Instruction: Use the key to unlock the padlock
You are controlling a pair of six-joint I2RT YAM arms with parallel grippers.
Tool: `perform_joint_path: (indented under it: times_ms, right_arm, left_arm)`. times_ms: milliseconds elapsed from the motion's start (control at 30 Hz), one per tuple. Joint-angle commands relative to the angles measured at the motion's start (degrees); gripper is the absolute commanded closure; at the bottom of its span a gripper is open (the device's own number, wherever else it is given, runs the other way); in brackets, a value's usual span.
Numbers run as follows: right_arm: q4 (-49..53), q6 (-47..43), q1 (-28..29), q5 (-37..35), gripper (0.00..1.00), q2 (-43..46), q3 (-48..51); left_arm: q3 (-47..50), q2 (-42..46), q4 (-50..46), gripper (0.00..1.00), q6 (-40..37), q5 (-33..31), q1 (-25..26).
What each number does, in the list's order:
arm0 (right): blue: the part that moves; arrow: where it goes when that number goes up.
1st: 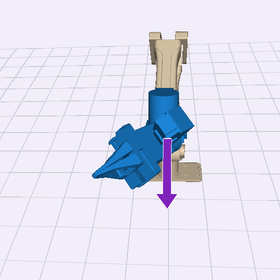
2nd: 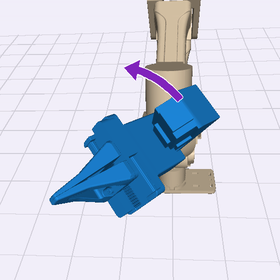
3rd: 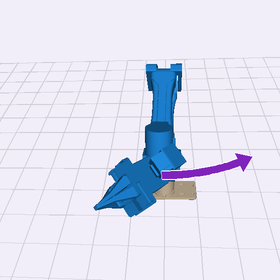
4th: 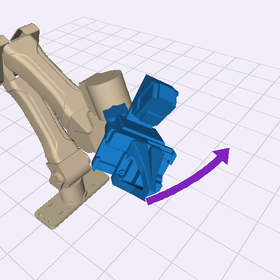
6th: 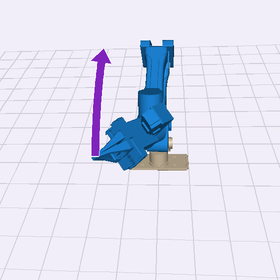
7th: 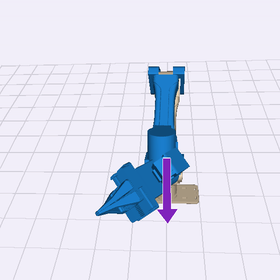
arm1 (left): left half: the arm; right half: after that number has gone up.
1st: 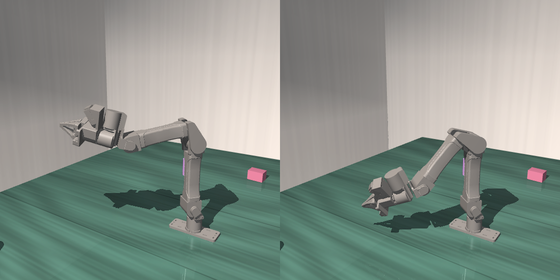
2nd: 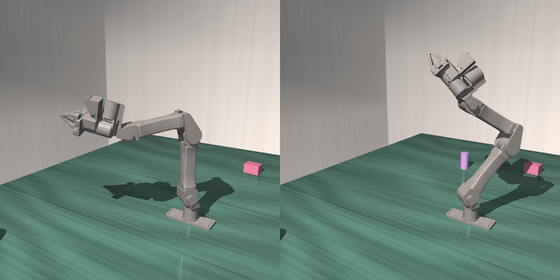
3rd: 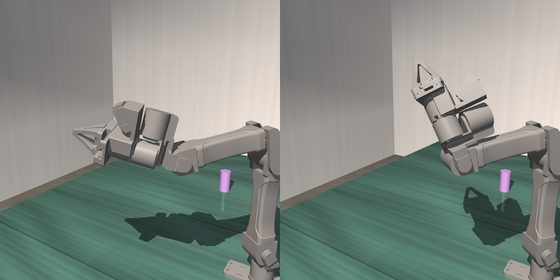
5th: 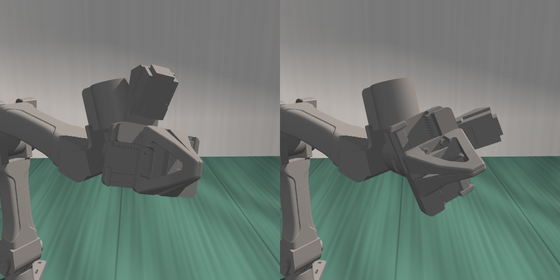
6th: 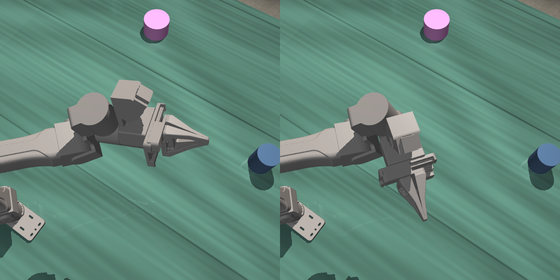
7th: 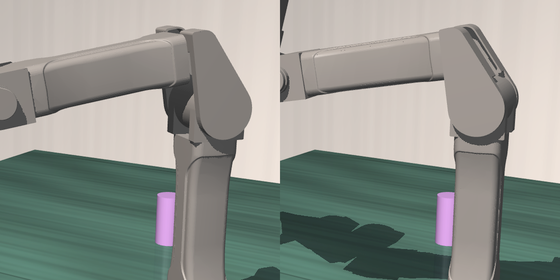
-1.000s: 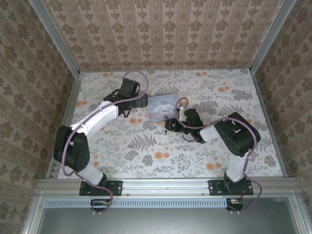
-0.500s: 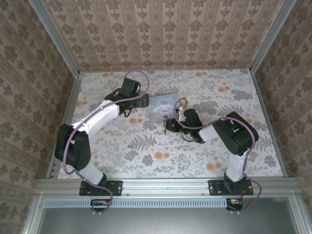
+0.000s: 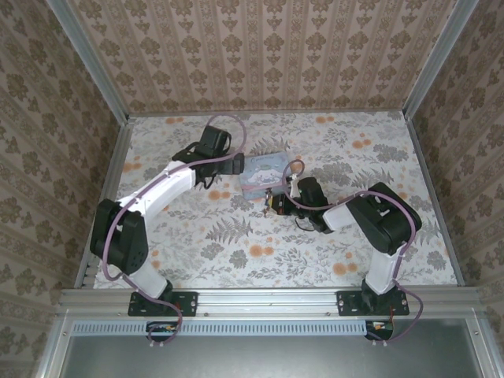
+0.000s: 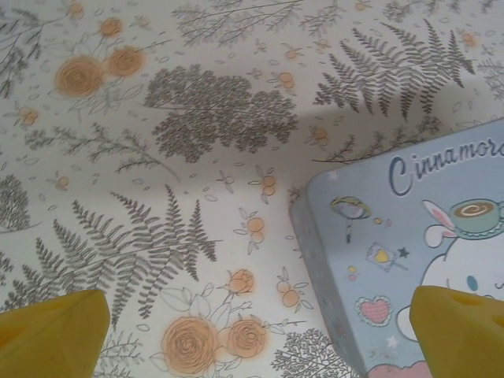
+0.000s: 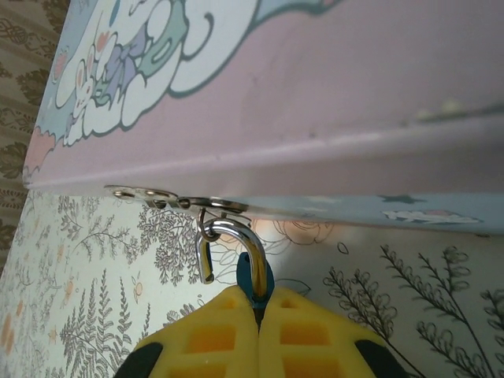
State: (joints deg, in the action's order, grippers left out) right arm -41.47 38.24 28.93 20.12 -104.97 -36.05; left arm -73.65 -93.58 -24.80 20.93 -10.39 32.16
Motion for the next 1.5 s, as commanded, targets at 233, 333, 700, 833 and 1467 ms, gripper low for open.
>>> perform_joint_path:
  times_ms: [233, 333, 700, 833, 1467]
  right_arm:
    - [-1.4, 9.2, 0.3, -3.8, 1.00, 2.9, 4.4]
    - [-3.9, 12.1, 0.3, -4.4, 1.00, 2.9, 5.7]
    - [-6.5, 19.9, 0.3, -9.2, 1.00, 3.3, 8.8]
    - [-7.6, 21.7, 0.3, -10.2, 1.00, 3.3, 9.5]
    - [-8.2, 25.7, -1.7, -12.5, 1.00, 5.2, 9.1]
  left_arm:
    - [-4.3, -6.6, -3.6, 0.00, -3.0, -7.7, 6.4]
    - [-4.3, -7.9, -3.7, 0.00, -2.3, -8.1, 7.4]
    - [-1.9, -9.7, -2.4, 0.00, -0.6, -10.1, 11.5]
    - [-1.1, -10.5, -2.2, 0.00, -0.1, -10.6, 12.8]
    - [2.8, -12.0, -0.9, 0.00, 2.2, -10.8, 14.4]
